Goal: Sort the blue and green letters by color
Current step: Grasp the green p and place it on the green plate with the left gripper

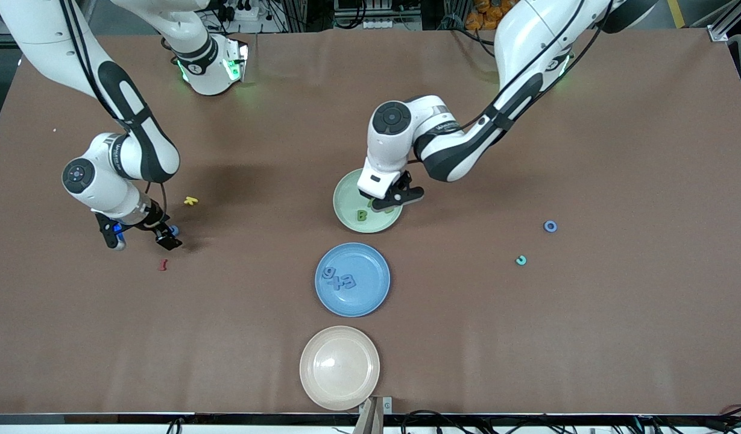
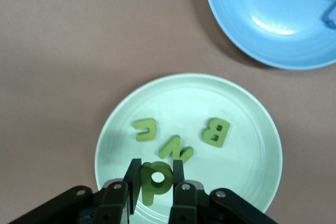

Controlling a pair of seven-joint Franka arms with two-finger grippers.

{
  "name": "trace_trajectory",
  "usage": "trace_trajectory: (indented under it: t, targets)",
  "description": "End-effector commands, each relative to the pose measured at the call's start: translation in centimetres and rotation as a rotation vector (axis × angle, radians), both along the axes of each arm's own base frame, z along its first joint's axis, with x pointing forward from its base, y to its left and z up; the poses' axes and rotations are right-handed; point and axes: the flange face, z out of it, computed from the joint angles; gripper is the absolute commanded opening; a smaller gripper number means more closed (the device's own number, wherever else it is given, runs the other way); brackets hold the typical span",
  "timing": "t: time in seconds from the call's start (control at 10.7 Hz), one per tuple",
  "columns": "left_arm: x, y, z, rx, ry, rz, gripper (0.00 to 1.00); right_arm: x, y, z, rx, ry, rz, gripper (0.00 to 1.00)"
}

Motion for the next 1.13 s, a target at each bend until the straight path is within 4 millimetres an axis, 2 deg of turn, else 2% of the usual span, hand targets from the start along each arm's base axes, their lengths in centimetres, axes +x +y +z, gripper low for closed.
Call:
trace_trajectory:
  t: [0.0, 0.09, 0.19, 0.28, 0.38, 0.47, 0.56, 0.66, 0.75, 0.94, 1.03]
  targets:
    - [-1.9, -2.8, -1.5, 0.039, -0.019, 0.028, 0.00, -1.0, -0.1, -0.5, 0.008, -0.012, -0.023, 1.00]
    - [-2.2, -3.2, -2.5, 0.058, -0.026, 0.038, 0.00, -1.1, -0.5, -0.8, 0.008, -0.011, -0.028, 0.94]
    - [-2.5, -4.1, -2.9, 0.063, -0.037, 0.038, 0.00, -1.2, -0.6, -1.1, 0.007, -0.006, -0.029, 0.84]
    - [-2.8, -4.8, -3.6, 0.064, -0.036, 0.046, 0.00, -1.2, -0.6, -1.2, 0.008, -0.003, -0.031, 0.68]
    - [-2.7, -5.1, -3.8, 0.061, -0.034, 0.047, 0.57, -1.3, -0.9, -1.6, 0.007, -0.002, -0.032, 0.51]
    - [-2.7, -5.2, -3.8, 0.060, -0.036, 0.046, 1.00, -1.3, -1.0, -2.0, 0.005, -0.006, -0.032, 0.47]
    - [-2.4, -5.0, -3.5, 0.057, -0.038, 0.052, 1.00, -1.4, -1.0, -2.5, 0.003, -0.009, -0.031, 0.38]
    - [-1.5, -4.8, -2.6, 0.048, -0.052, 0.057, 1.00, -1.4, -1.1, -2.6, 0.003, -0.007, -0.034, 0.23]
    - [-0.1, -4.5, -1.3, 0.030, -0.071, 0.068, 1.00, -1.2, -1.0, -2.5, 0.004, -0.007, -0.031, 0.17]
    - [3.9, -2.3, 1.8, 0.007, -0.126, 0.097, 1.00, 0.6, 0.8, -0.7, 0.020, -0.015, 0.017, 0.16]
    - [6.0, -0.6, 3.3, 0.000, -0.148, 0.089, 1.00, 2.4, 2.3, 0.9, 0.035, -0.019, 0.064, 0.17]
